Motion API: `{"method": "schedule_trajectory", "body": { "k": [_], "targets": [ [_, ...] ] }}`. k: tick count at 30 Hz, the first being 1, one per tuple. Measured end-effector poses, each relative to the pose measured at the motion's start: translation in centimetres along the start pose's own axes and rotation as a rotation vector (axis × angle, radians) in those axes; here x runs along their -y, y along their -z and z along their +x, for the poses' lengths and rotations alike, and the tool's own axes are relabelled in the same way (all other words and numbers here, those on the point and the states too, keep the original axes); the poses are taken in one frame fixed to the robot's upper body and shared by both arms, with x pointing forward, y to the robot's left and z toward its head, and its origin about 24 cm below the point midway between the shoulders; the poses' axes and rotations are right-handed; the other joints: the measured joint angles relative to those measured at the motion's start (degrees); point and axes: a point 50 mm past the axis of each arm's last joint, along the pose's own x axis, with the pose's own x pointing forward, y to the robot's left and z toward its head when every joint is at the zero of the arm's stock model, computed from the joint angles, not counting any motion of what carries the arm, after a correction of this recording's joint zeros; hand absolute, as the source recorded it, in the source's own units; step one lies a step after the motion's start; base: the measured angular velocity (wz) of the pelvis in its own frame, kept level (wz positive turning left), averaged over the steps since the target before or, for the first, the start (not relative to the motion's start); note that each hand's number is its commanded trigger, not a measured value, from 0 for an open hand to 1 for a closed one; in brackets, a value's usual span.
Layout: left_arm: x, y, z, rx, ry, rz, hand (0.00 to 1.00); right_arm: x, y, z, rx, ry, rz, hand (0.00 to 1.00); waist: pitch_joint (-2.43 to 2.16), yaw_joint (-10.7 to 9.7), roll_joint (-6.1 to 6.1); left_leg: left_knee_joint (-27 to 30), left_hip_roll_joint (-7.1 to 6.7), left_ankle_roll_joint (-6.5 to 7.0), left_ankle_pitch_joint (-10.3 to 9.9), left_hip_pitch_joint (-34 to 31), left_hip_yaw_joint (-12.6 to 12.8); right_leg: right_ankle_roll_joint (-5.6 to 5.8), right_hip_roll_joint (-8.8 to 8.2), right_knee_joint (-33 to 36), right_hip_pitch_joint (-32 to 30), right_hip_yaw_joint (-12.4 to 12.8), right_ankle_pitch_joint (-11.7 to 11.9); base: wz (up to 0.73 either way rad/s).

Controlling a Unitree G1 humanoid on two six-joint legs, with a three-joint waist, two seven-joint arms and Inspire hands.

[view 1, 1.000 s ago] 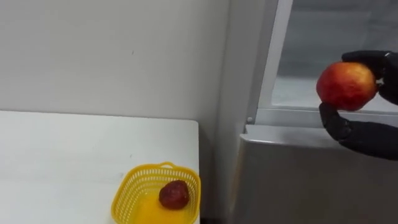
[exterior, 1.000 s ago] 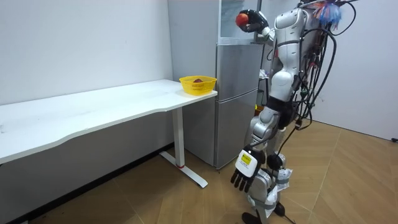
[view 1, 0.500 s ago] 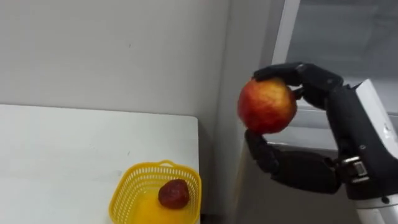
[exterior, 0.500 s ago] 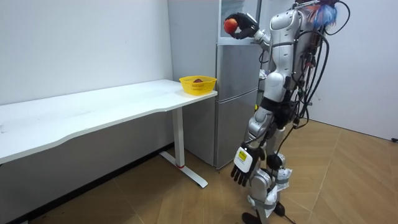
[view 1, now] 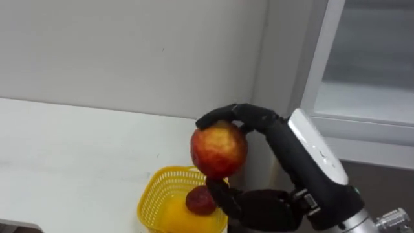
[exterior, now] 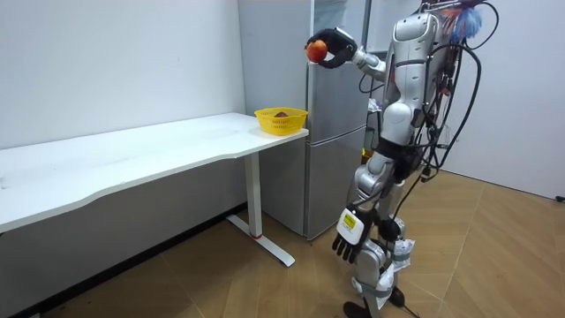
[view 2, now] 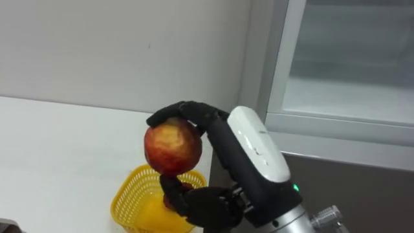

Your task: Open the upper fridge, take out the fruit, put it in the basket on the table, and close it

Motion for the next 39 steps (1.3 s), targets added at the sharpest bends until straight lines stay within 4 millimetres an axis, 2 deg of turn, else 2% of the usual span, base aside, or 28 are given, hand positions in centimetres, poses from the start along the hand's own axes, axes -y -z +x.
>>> {"method": "schedule_trajectory", "body": {
  "k": [6,9,15,23,32,33,34,36,39],
  "targets": [
    [-0.3,-0.3,0.1,-0.006,0.006,0.003,0.00,-1.5,2.1,0.4,-0.093,-0.062,-0.049,1.00,0.51,1.8,-1.26,0.3,-0.04,-0.01,0.0,-0.4,-0.5,-0.03,-0.13,-0.1,-0.1,-1.1,-0.1,0.05],
    [-0.3,-0.4,0.1,-0.009,-0.001,0.003,0.00,-2.9,3.2,0.2,-0.154,-0.101,-0.038,1.00,0.44,2.6,-1.76,0.4,-0.01,-0.01,0.0,-0.7,-1.0,-0.02,-0.14,-0.1,-0.2,-1.4,-0.1,0.07],
    [-0.3,-0.1,0.1,-0.019,-0.019,0.002,0.00,-4.1,5.5,-0.1,-0.250,-0.127,-0.022,1.00,0.37,3.3,-1.87,0.6,-0.03,0.02,0.0,-0.5,-2.1,0.03,-0.46,0.0,0.5,-2.5,-0.1,0.11],
    [-0.2,0.3,0.0,-0.036,-0.015,-0.001,0.00,-5.5,9.0,-2.1,-0.420,-0.148,-0.038,1.00,0.58,4.5,-1.50,0.7,-0.13,0.03,0.0,-0.5,-2.4,0.12,-0.60,-0.1,0.8,-2.6,-0.2,0.00],
    [0.0,0.5,0.0,-0.043,0.006,0.003,0.00,-6.0,9.7,-2.5,-0.451,-0.165,-0.070,1.00,0.43,4.8,-1.41,1.0,-0.87,0.18,0.1,-0.7,-3.2,0.33,-0.78,-0.1,0.9,-2.7,-0.4,0.03],
    [0.0,0.5,0.0,-0.043,0.006,0.003,0.00,-6.0,9.7,-2.5,-0.450,-0.165,-0.072,0.83,0.42,4.8,-1.41,1.0,-0.88,0.18,0.1,-0.7,-3.2,0.34,-0.79,-0.1,0.9,-2.7,-0.4,0.00],
    [-0.1,0.4,0.0,-0.041,0.006,0.003,0.00,-6.1,9.7,-2.5,-0.450,-0.165,-0.075,0.72,0.42,4.8,-1.41,1.0,-0.90,0.20,0.1,-0.7,-3.3,0.35,-0.81,-0.1,0.9,-2.6,-0.4,0.03],
    [-0.1,0.3,0.0,-0.041,0.009,0.004,0.00,-6.1,9.7,-2.5,-0.451,-0.169,-0.087,0.00,0.39,4.8,-1.41,1.0,-0.91,0.21,0.1,-0.7,-3.4,0.36,-0.81,0.0,0.9,-2.6,-0.4,0.04],
    [0.0,0.3,0.0,-0.040,0.011,0.003,0.00,-6.3,10.0,-2.7,-0.462,-0.178,-0.095,0.00,0.38,4.8,-1.40,1.0,-0.91,0.21,0.1,-0.7,-3.6,0.39,-0.81,0.0,0.9,-2.7,-0.4,0.04]
  ]
}}
